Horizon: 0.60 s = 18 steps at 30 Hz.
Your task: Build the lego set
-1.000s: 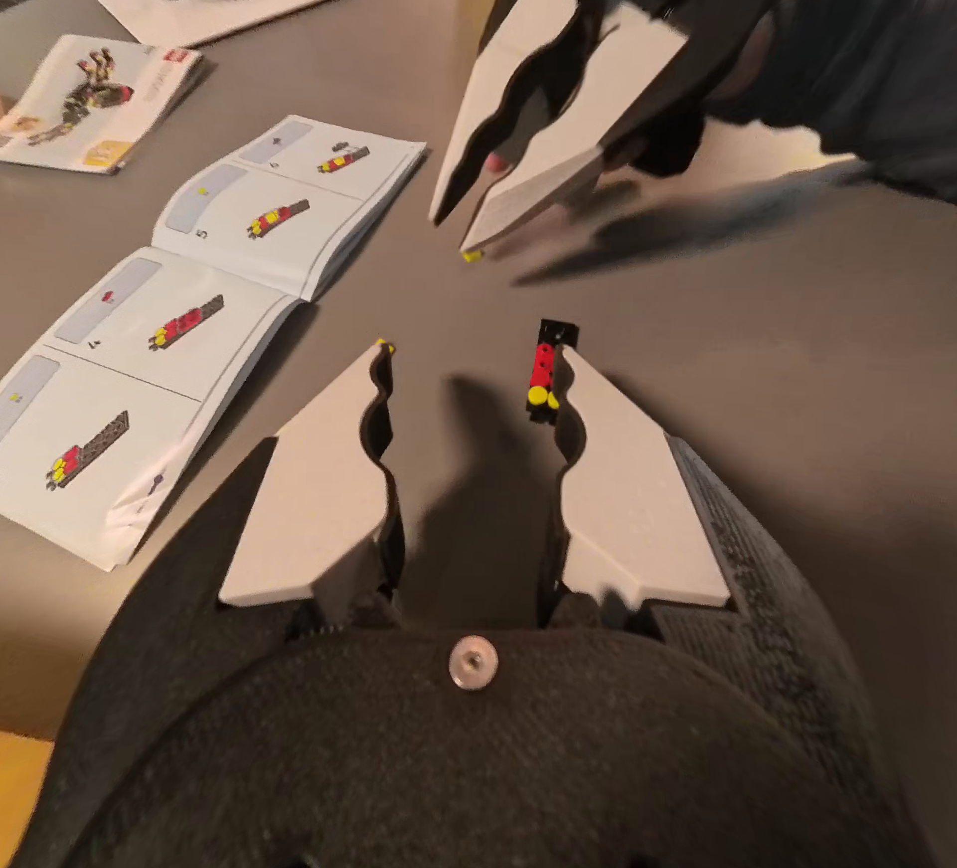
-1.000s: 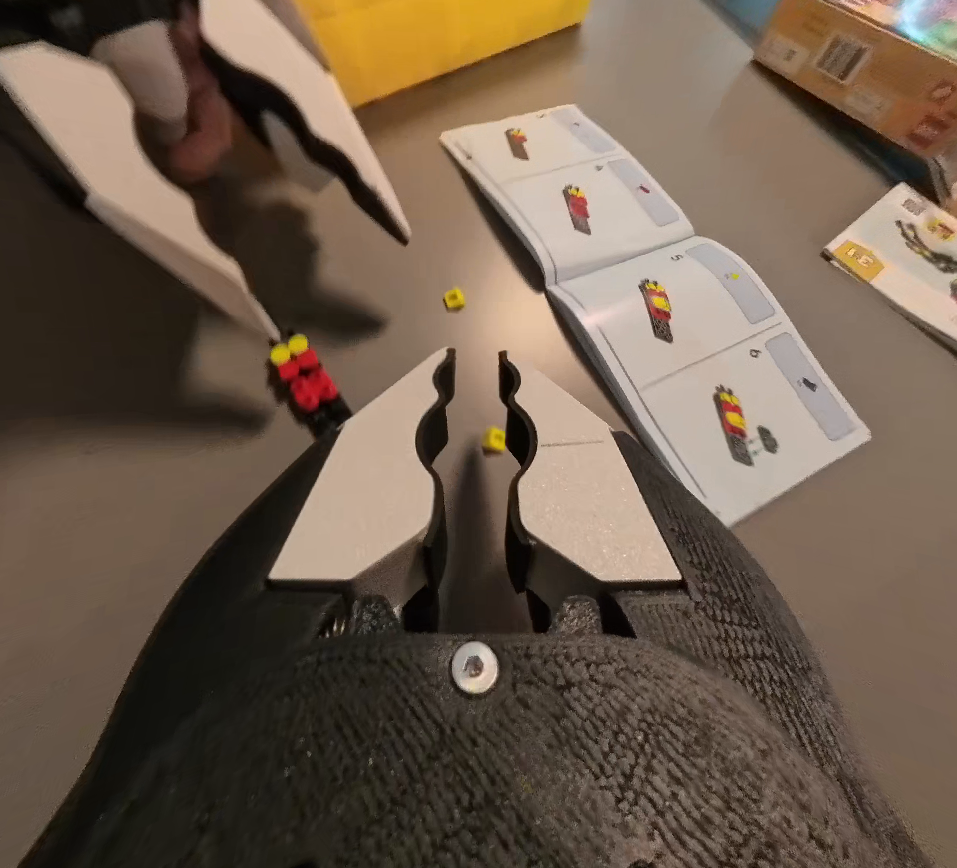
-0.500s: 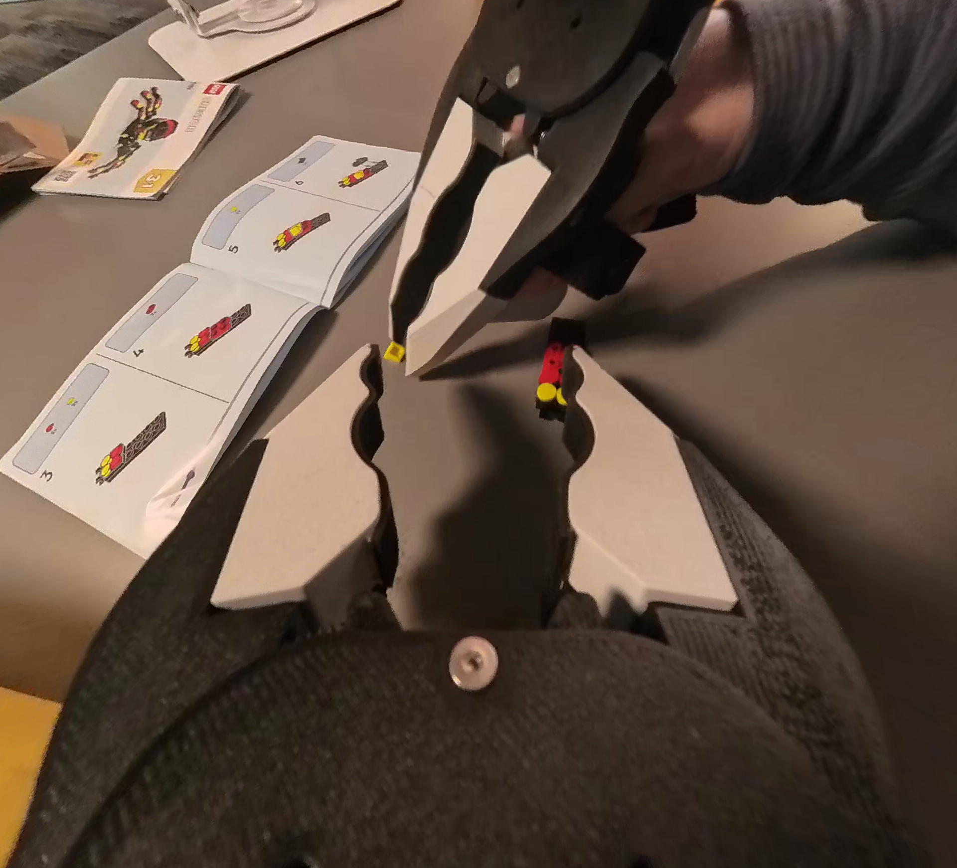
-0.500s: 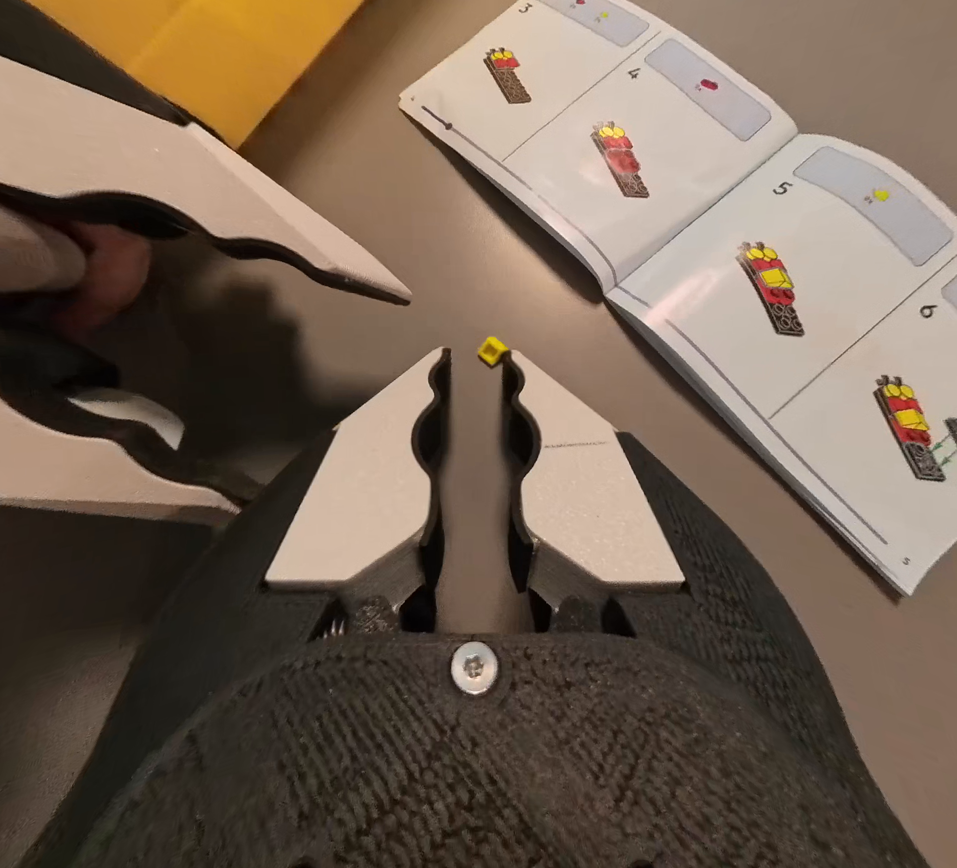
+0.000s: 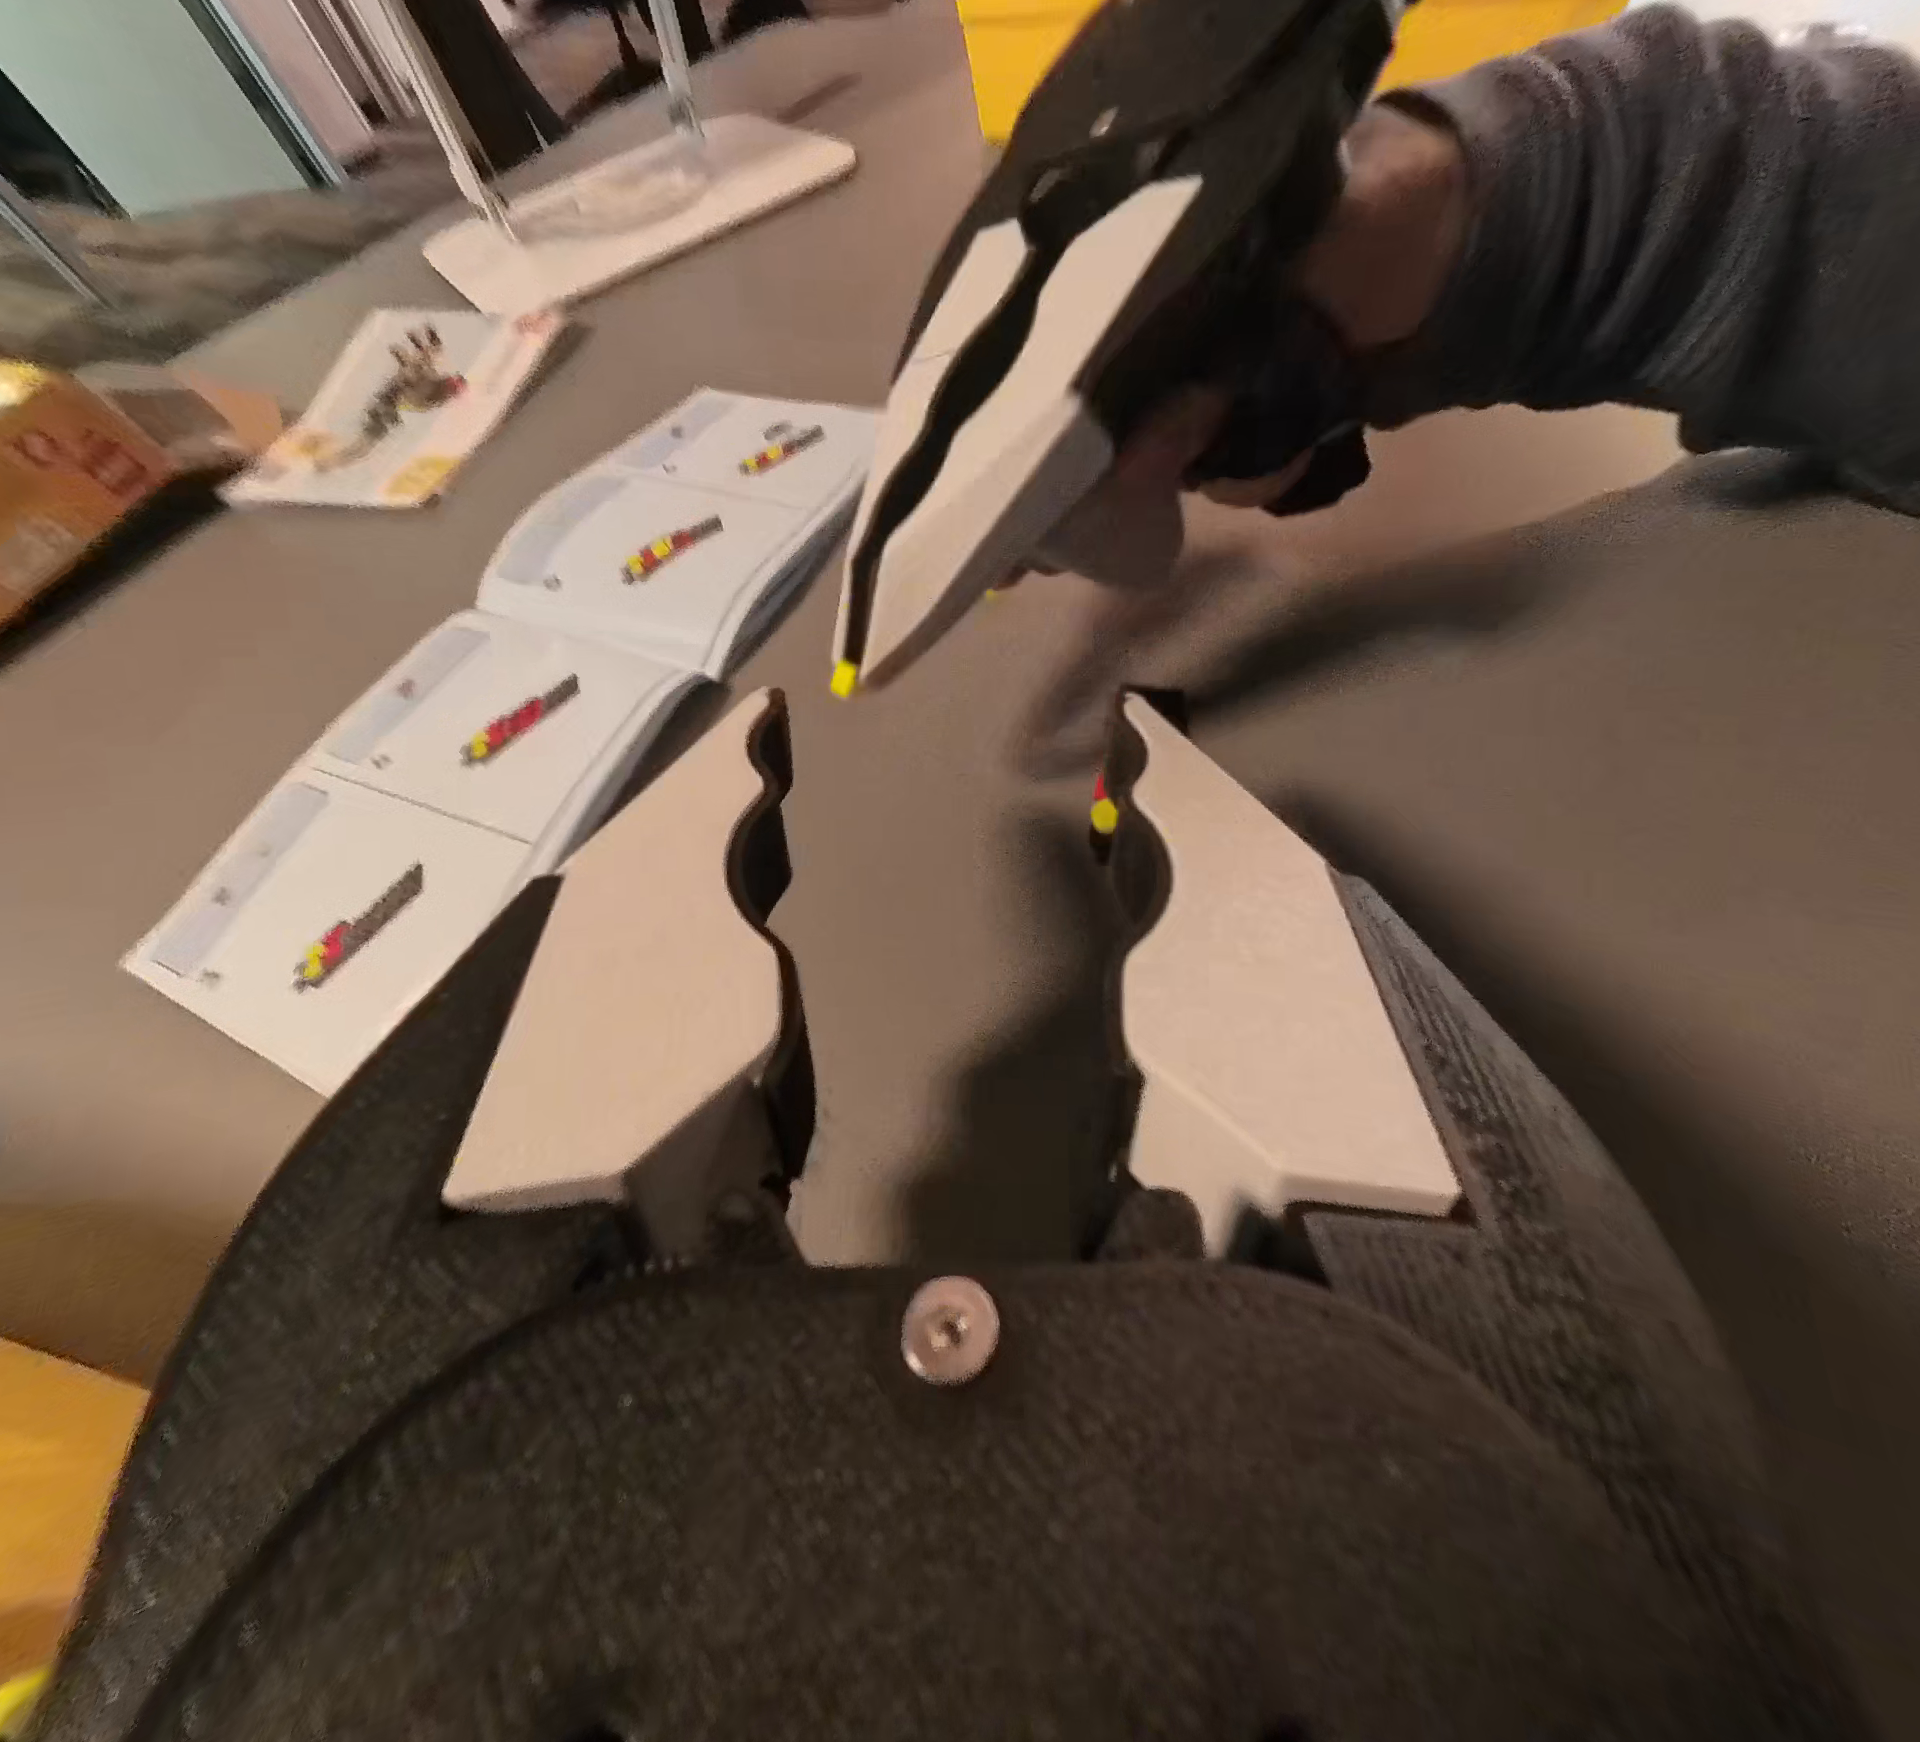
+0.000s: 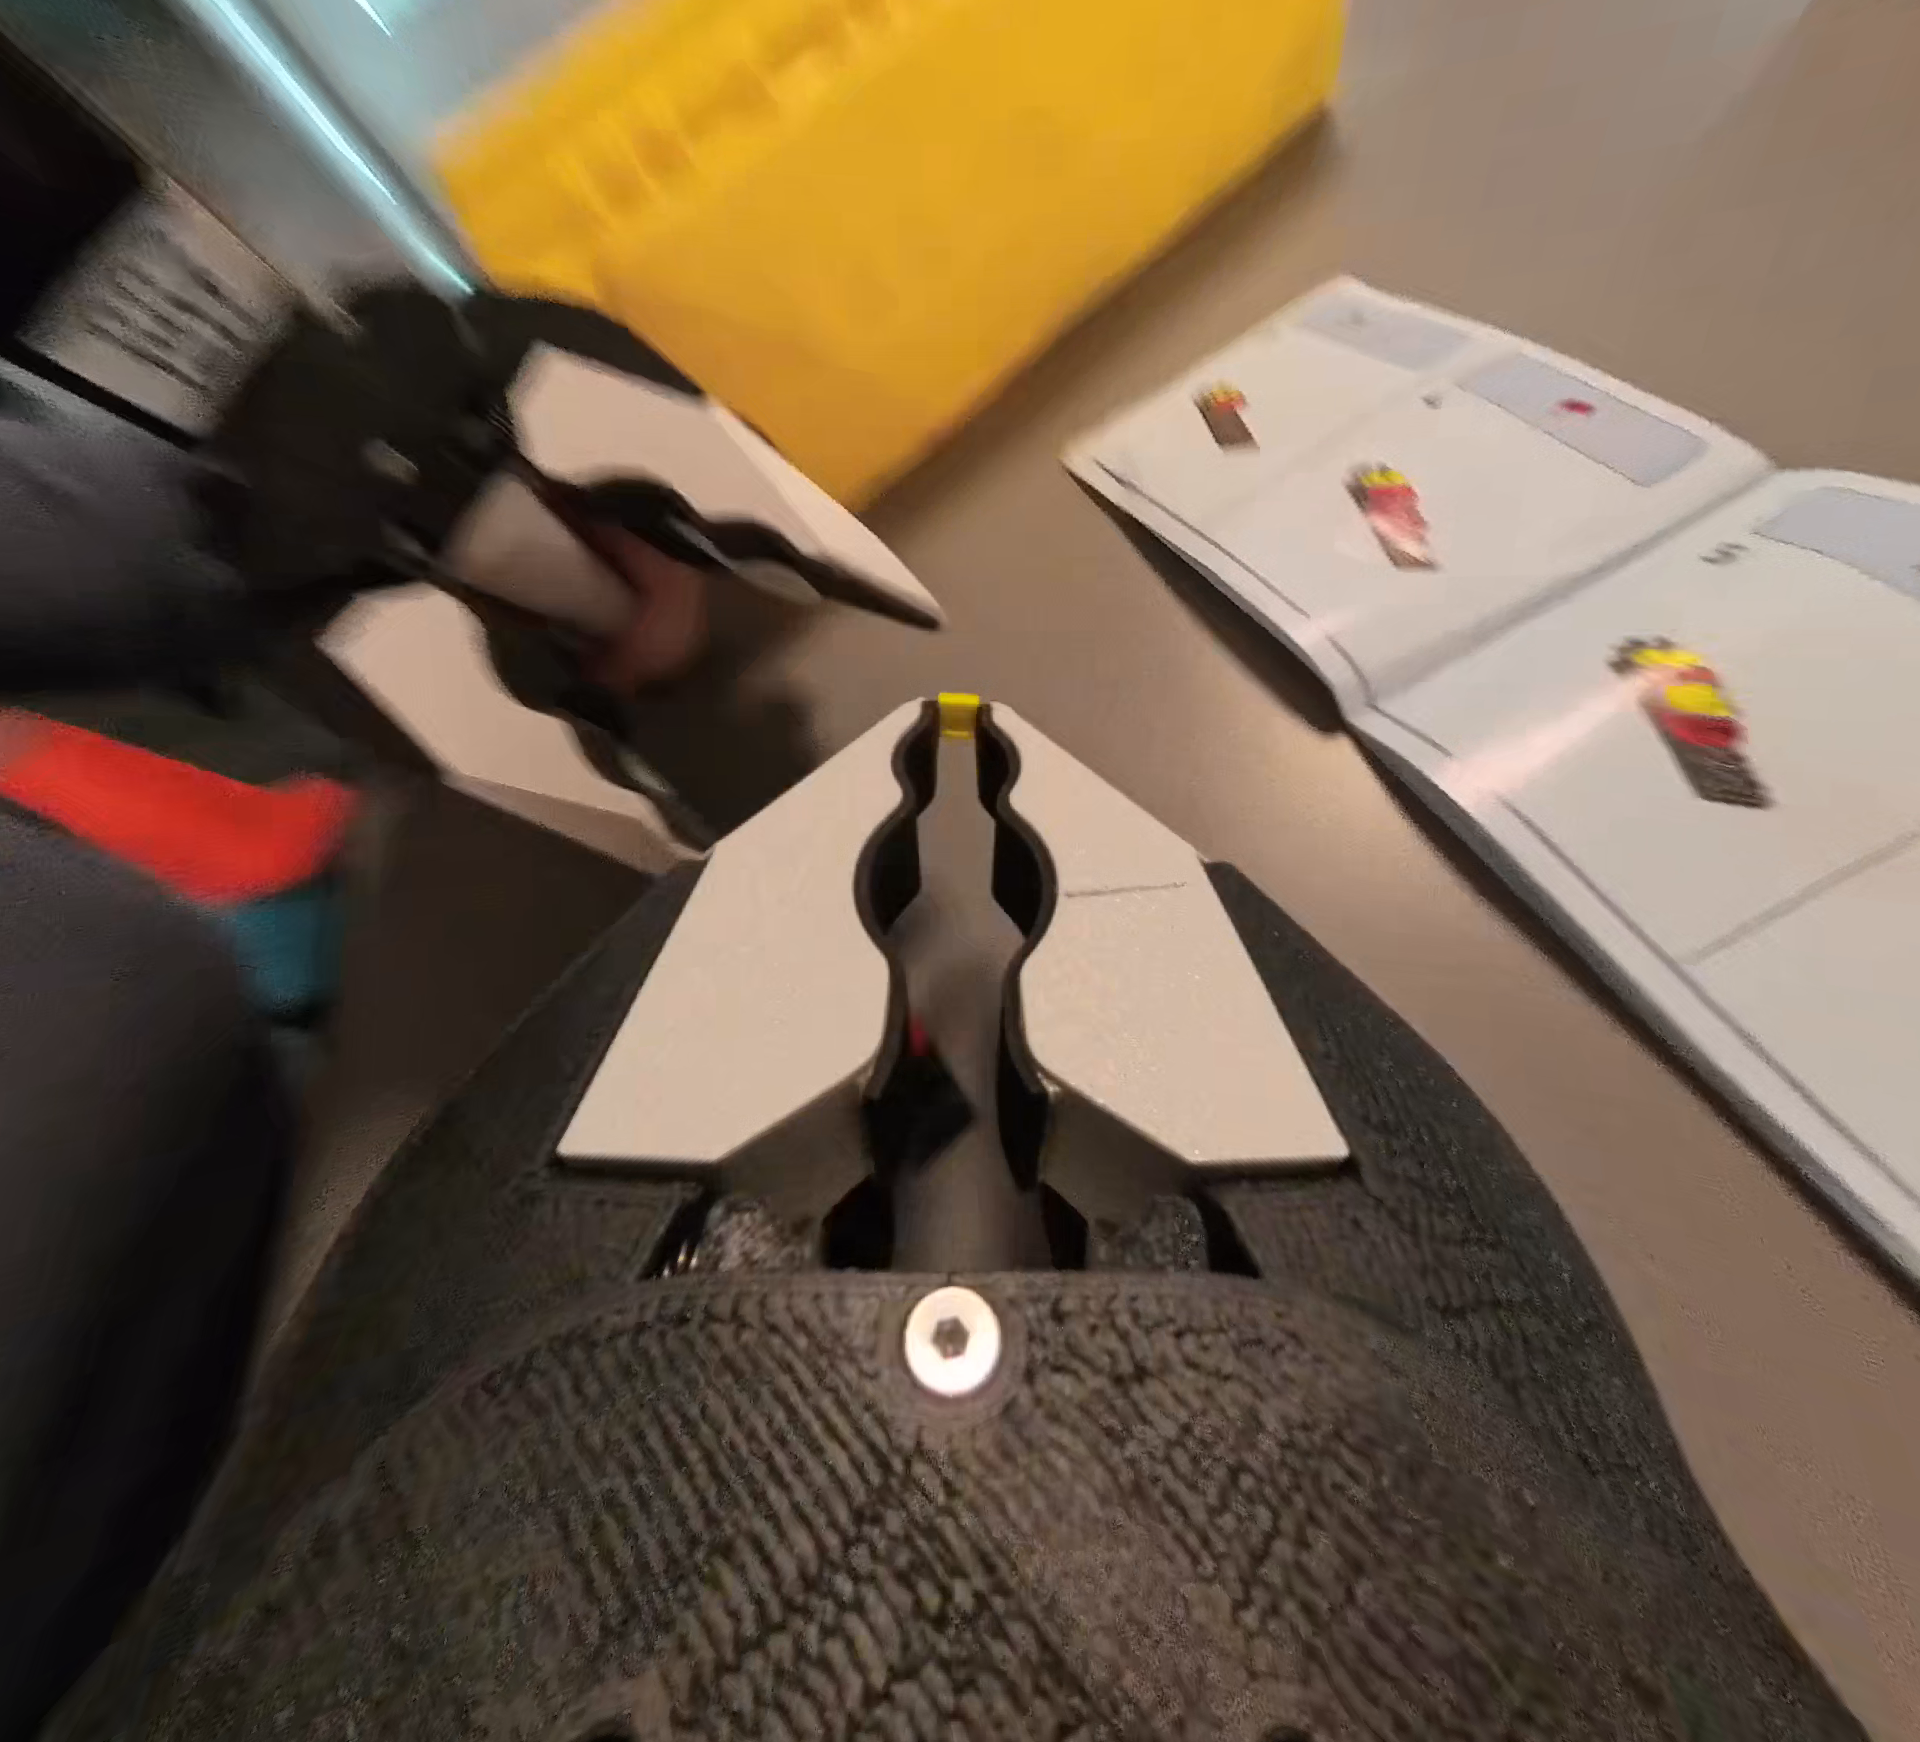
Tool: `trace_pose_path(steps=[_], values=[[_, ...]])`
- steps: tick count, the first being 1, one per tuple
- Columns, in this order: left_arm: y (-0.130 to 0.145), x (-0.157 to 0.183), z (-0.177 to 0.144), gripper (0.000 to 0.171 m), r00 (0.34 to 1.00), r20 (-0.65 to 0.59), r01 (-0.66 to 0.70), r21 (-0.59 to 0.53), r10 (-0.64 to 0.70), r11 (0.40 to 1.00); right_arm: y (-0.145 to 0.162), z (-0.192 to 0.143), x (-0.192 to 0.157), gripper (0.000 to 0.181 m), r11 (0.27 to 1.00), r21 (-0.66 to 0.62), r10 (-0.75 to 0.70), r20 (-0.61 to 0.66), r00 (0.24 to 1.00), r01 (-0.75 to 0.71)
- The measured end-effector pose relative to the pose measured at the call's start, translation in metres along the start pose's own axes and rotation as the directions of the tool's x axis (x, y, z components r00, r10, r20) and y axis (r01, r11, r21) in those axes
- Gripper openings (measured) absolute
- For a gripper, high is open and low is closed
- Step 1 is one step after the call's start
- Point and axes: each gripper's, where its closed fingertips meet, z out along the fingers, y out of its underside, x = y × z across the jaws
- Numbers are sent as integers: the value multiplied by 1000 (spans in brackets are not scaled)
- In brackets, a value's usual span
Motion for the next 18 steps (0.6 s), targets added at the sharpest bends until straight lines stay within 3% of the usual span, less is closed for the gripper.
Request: trace_pose_path(steps=[3,7,11,18], values=[[-18,-4,-9,49,991,82,-116,121,106,986,-23,-13,-18,5,978,123,139,203,969,-167],[-36,-8,-22,42,939,232,-298,191,252,935,-26,-8,-38,5,954,114,223,347,911,-277],[-44,-12,-31,28,897,314,-384,205,311,900,-27,-3,-48,5,945,102,245,407,880,-311],[-41,-10,-29,8,873,324,-434,174,364,884,-32,-11,-52,5,941,124,230,443,866,-314]])
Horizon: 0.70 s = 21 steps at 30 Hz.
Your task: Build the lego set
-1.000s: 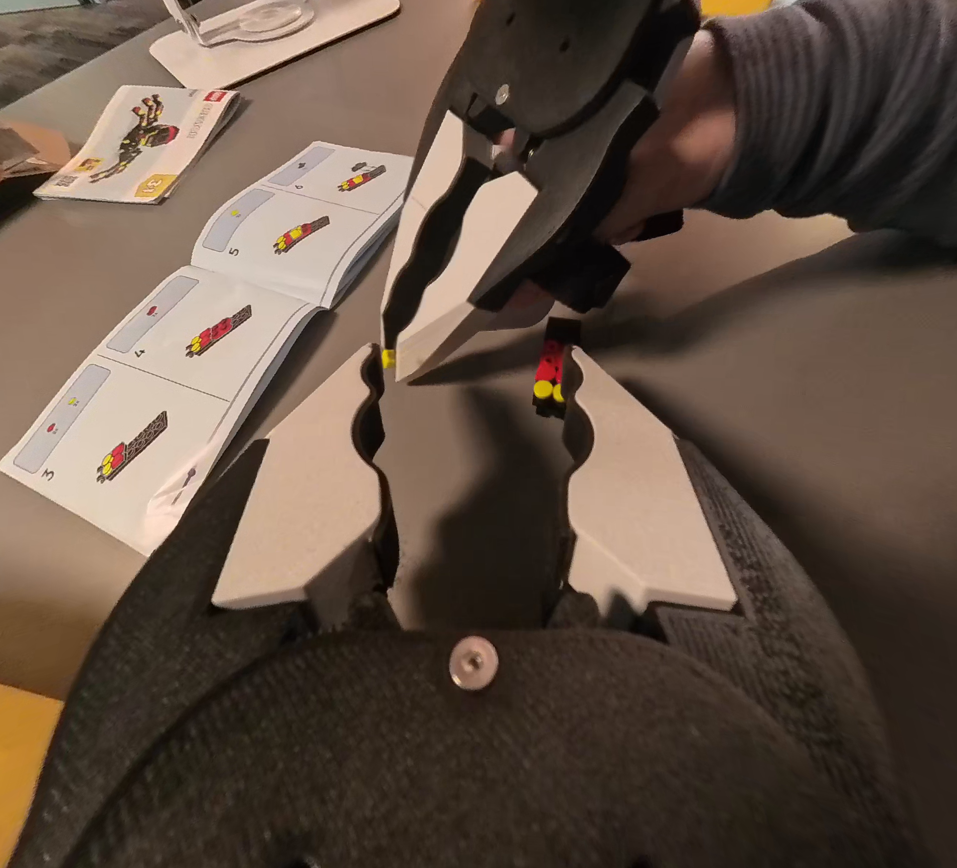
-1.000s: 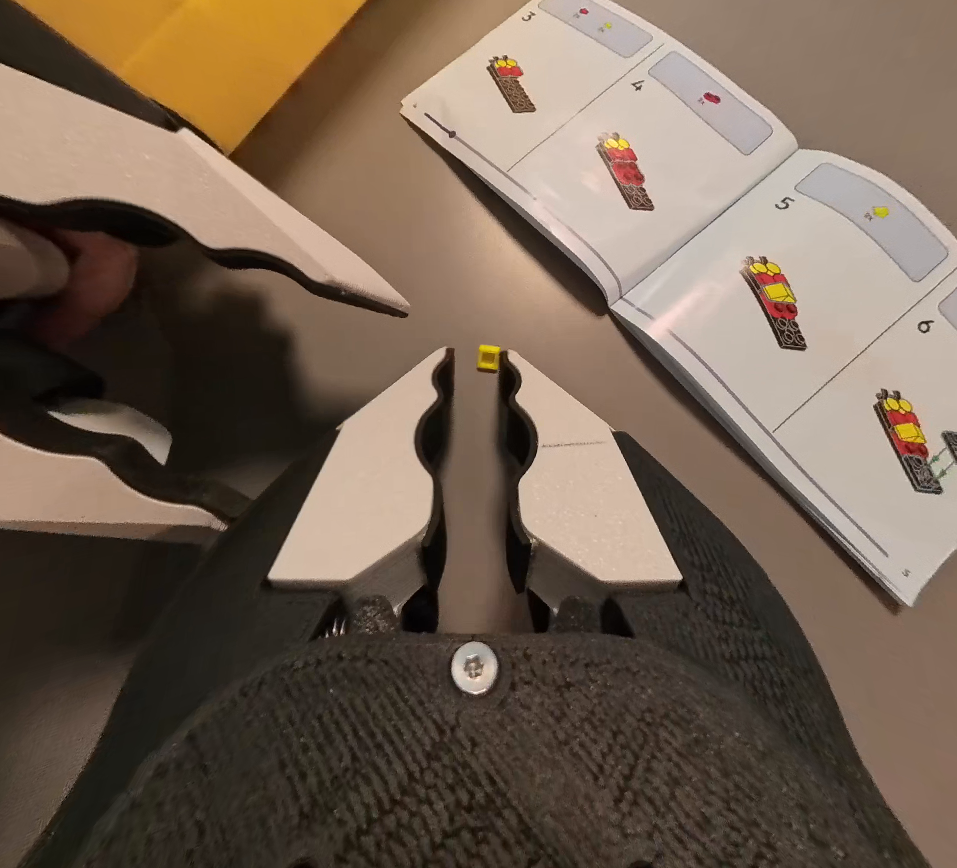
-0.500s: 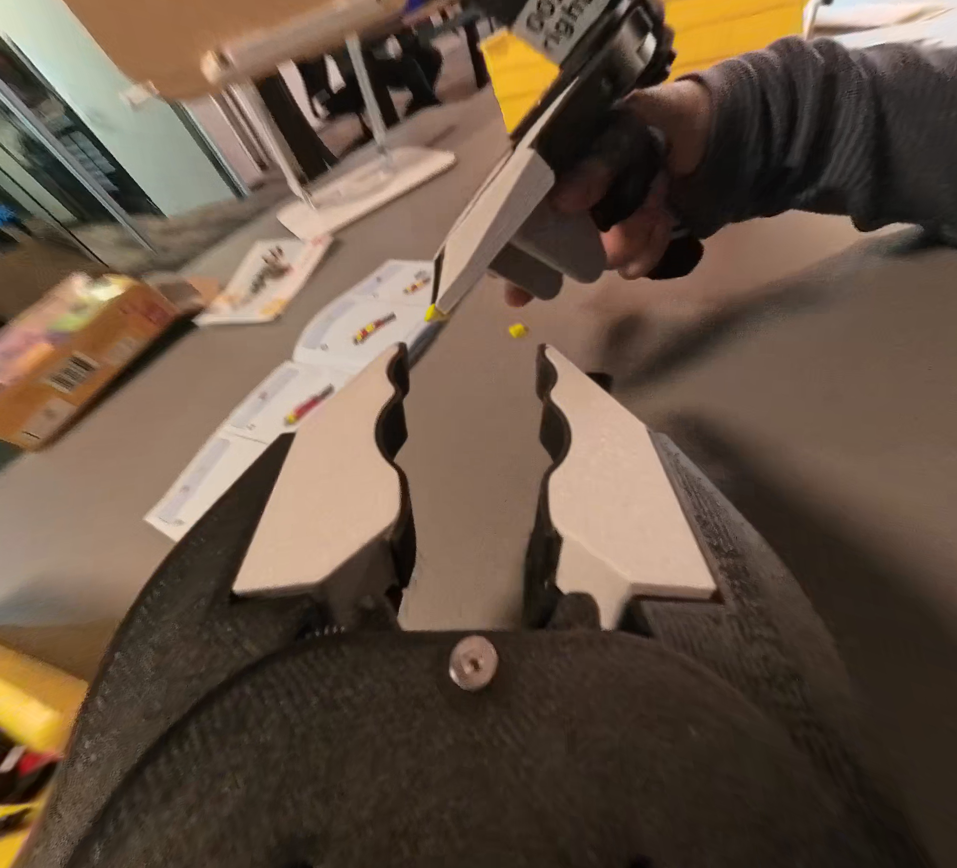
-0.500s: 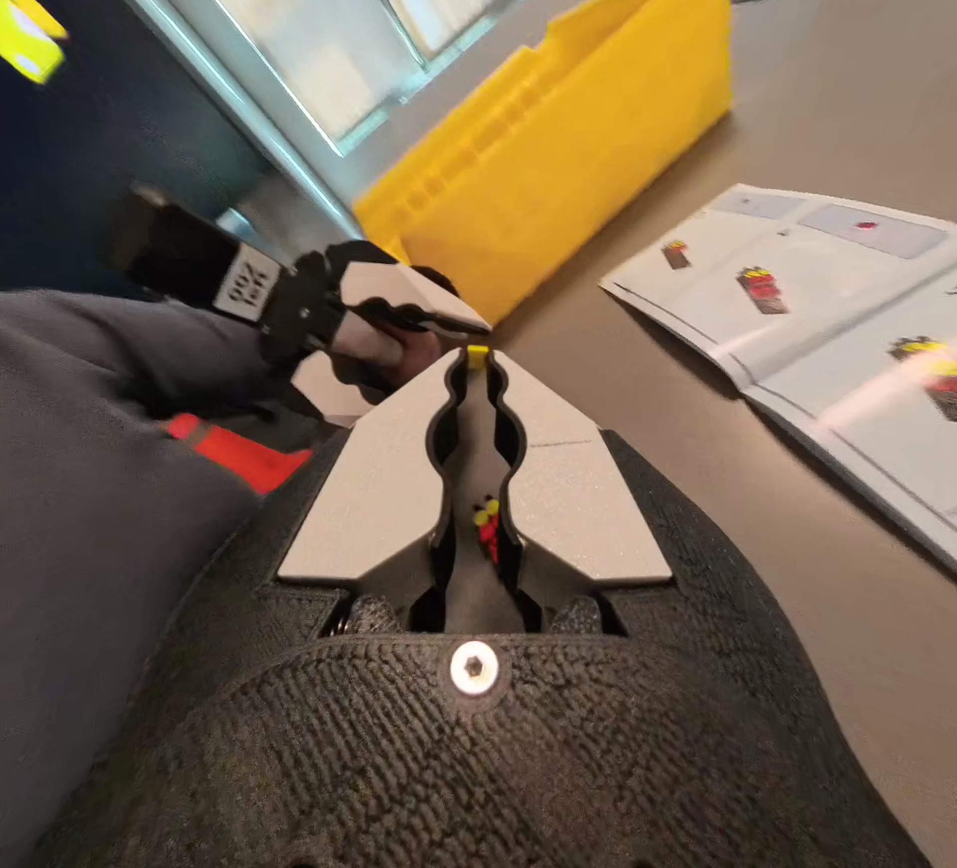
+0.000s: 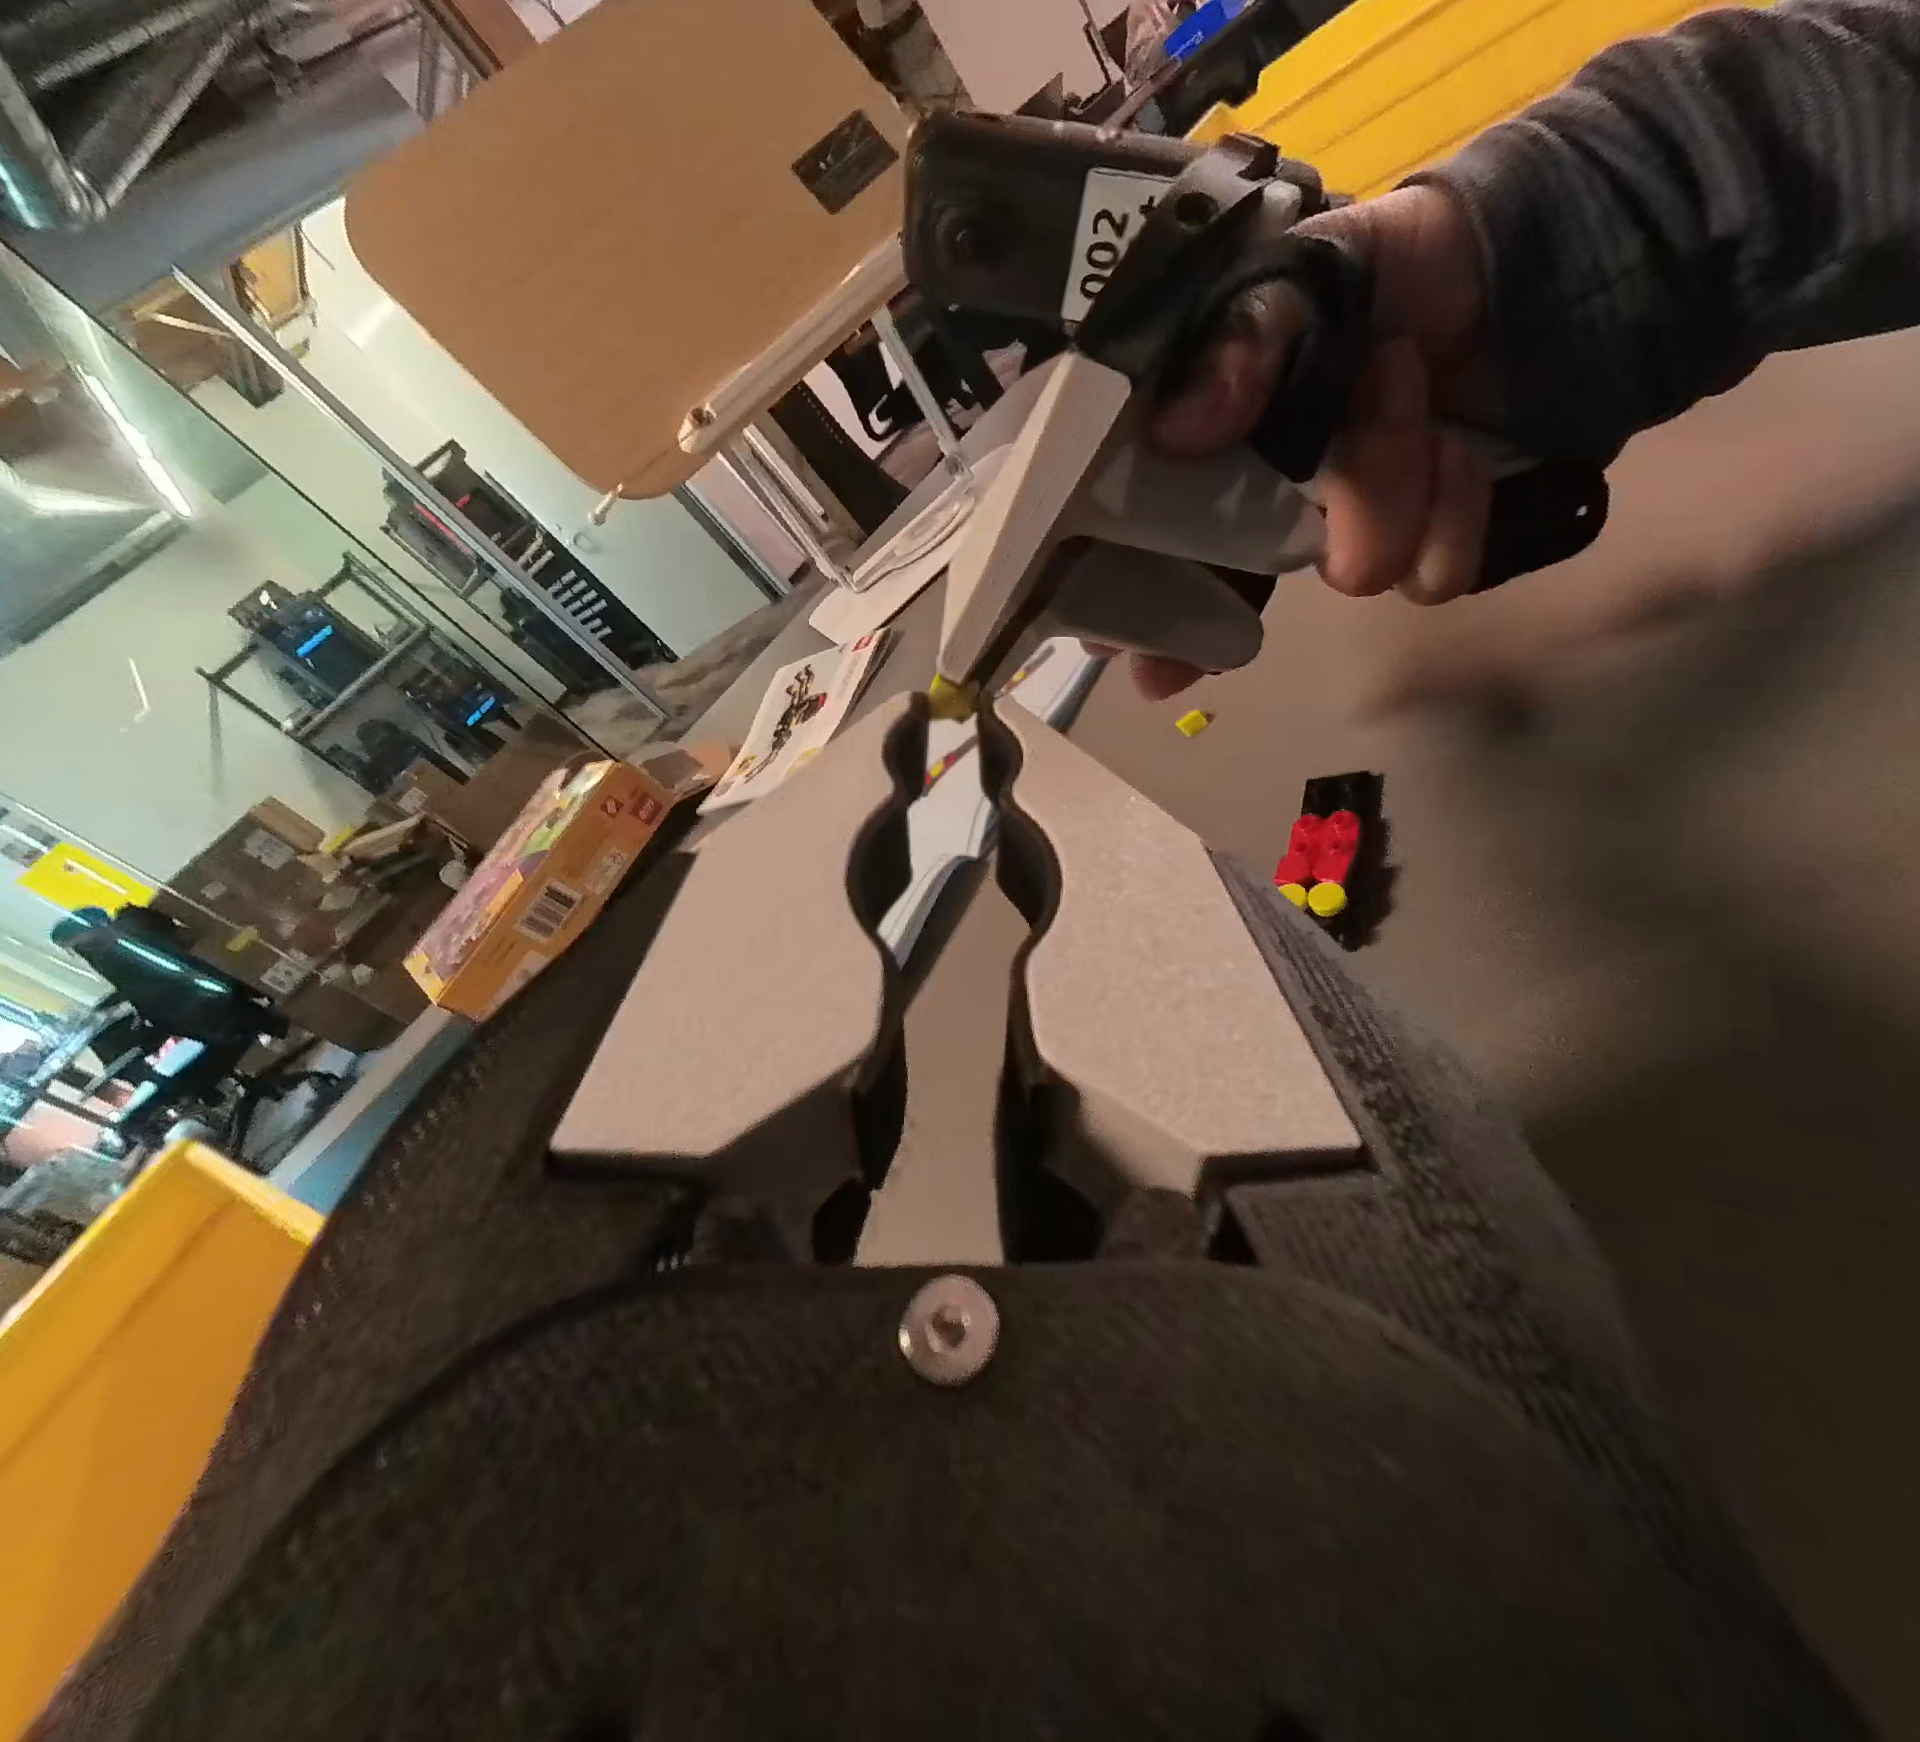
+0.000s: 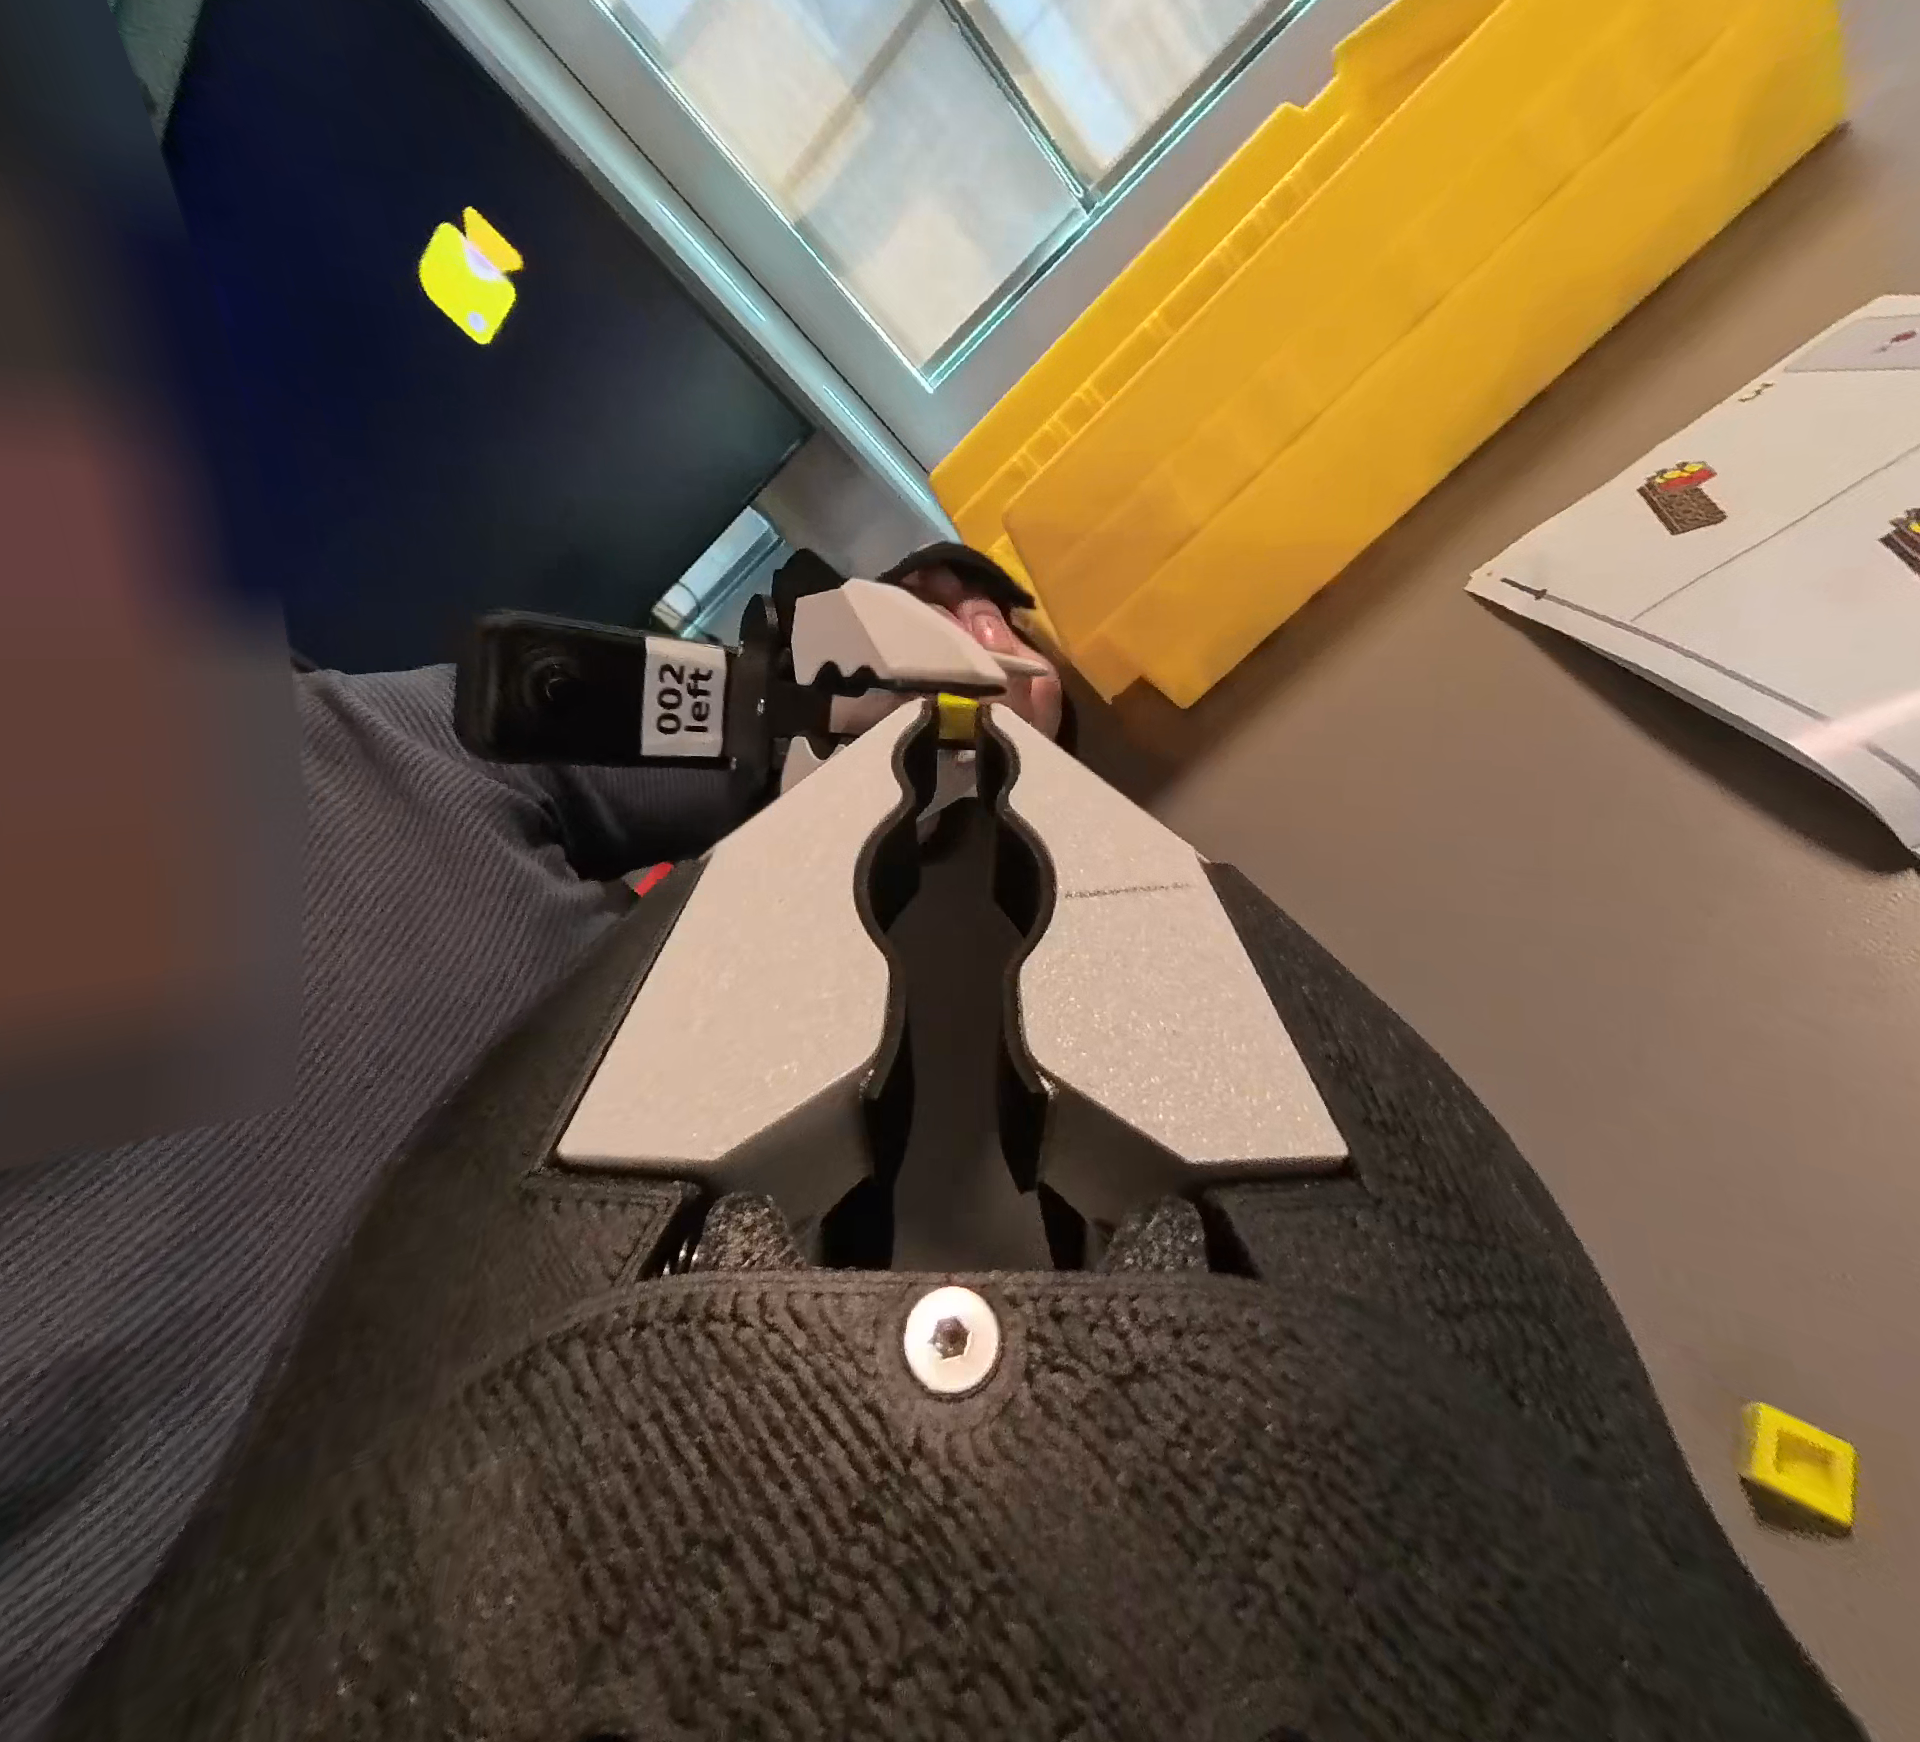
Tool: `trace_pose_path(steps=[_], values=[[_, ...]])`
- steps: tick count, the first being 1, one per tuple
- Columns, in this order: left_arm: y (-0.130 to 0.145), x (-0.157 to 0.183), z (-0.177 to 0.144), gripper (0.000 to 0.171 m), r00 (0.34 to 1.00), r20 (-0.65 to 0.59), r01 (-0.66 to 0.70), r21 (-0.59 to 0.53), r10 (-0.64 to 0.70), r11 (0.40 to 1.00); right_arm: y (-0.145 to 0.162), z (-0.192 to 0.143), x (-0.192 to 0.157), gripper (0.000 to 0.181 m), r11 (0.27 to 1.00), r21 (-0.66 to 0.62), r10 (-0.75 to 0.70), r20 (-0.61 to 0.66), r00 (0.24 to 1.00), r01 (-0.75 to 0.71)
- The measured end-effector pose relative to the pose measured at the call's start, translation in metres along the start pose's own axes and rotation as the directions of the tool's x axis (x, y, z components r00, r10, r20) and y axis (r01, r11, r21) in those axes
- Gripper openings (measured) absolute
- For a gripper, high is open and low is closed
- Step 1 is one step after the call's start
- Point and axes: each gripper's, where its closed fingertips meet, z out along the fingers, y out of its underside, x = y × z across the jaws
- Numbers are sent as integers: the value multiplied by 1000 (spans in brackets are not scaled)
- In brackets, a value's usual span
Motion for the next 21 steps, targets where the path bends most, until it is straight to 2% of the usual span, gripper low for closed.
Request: trace_pose_path(steps=[3,6,10,13,19,21], values=[[-3,4,-1,8,998,-17,-68,14,68,998,4,-2,-3,5,999,-43,-34,1,999,34],[-1,17,-1,8,988,-110,-109,12,110,994,17,-9,-2,5,987,-144,-80,-13,997,77],[7,43,-4,8,936,-277,-217,29,216,976,44,-17,2,5,941,-316,-139,-32,990,122],[13,60,-7,8,886,-349,-312,40,306,949,61,-21,3,4,908,-401,-147,-25,989,125],[27,74,-9,8,802,-394,-485,10,449,875,79,-24,13,1,872,-478,-149,-50,988,107],[32,75,-6,8,814,-386,-479,-20,435,878,81,-24,11,0,865,-485,-171,-40,984,130]])
